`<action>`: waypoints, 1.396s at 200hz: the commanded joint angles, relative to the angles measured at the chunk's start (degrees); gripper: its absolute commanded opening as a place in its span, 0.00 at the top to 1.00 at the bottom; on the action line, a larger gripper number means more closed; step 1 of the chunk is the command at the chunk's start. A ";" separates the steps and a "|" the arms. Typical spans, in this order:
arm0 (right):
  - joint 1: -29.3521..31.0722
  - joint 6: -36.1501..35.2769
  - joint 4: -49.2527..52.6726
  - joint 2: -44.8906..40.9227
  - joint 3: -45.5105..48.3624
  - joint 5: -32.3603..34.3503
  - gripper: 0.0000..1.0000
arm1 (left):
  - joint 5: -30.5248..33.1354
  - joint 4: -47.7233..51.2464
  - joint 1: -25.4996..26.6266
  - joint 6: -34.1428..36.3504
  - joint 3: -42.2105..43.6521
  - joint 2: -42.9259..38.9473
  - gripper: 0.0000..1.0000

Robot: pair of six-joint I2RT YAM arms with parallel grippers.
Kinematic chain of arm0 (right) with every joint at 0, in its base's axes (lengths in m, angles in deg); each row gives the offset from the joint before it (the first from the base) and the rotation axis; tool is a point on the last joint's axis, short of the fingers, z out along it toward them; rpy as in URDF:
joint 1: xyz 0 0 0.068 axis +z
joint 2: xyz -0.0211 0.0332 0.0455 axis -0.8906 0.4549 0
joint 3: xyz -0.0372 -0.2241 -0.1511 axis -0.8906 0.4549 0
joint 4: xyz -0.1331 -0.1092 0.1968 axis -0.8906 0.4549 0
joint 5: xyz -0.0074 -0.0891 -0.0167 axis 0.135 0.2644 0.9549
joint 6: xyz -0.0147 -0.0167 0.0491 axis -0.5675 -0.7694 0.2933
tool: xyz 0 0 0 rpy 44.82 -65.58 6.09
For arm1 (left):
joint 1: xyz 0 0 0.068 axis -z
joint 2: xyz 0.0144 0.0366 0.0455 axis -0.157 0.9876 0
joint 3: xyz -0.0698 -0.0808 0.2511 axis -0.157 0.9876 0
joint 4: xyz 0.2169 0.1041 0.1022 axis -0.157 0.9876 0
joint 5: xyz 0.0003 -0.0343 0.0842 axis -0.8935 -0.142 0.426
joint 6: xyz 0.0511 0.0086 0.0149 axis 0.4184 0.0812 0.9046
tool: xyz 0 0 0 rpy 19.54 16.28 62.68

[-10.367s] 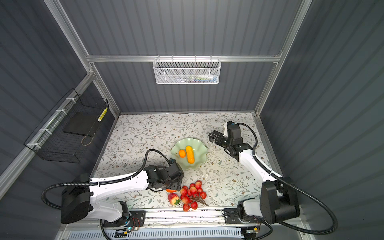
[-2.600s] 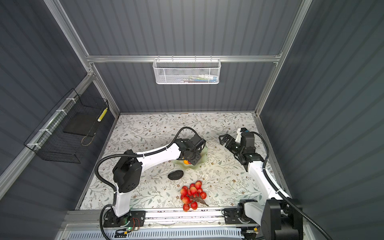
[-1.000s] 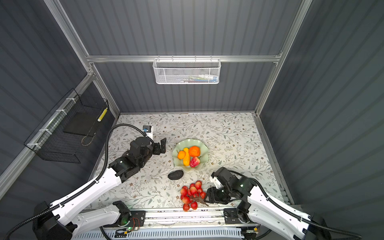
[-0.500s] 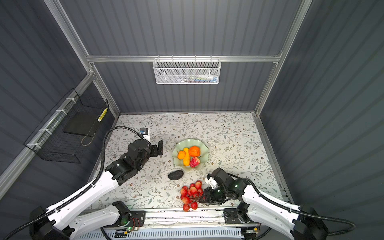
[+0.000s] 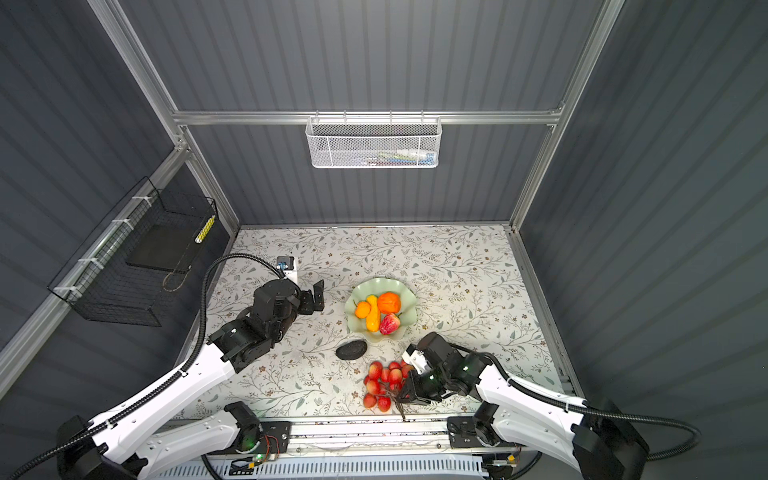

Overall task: Place and organize the fake fruits in the fruit bowl
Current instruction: 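Open the left gripper and withdraw while the right gripper moves to the strawberry bunch, then grasp the strawberry bunch by its stems with the right gripper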

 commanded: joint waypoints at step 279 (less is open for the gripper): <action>13.30 -12.70 20.24 29.81 -29.62 27.66 0.88 | 3.97 4.01 -0.52 -0.62 3.09 -6.09 0.00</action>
